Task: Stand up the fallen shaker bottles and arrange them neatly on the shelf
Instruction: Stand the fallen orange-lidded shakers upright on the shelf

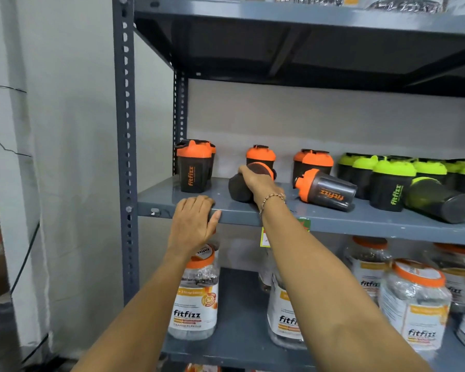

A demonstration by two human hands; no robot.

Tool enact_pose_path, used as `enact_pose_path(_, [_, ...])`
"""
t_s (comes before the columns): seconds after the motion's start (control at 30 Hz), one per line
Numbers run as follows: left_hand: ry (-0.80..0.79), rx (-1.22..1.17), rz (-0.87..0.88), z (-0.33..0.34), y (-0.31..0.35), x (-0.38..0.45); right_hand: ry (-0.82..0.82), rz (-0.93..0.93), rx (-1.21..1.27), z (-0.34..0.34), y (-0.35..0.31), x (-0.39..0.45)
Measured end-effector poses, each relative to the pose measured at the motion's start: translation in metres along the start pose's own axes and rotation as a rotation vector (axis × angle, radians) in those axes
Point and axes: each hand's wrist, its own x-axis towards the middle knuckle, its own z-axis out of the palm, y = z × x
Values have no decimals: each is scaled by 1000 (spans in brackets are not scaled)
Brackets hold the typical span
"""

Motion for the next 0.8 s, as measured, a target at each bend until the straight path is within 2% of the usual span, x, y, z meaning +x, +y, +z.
enact_pose_path(0.1, [-1,-8,0,0,0,0,26,-137,18,-6,4,2])
enact_pose_path(0.2, [-12,-10,-10,0,1,0,78,-244,-121,-13,13,3])
enact_pose_path(0.3, [-20,-23,-29,-2,3,-1,10,-277,-236,-24,12,2])
enact_pose_path(0.43, [-35,-42,-55,-2,5,-2,-209,-189,-78,-42,6,2])
enact_pose_path(0.6, [-48,-60,-79,-2,6,-2,-301,-2,-63,-55,5,-4])
enact_pose_path(0.8, [-43,-52,-75,-1,5,-2,-310,-74,-9,-57,3,-1])
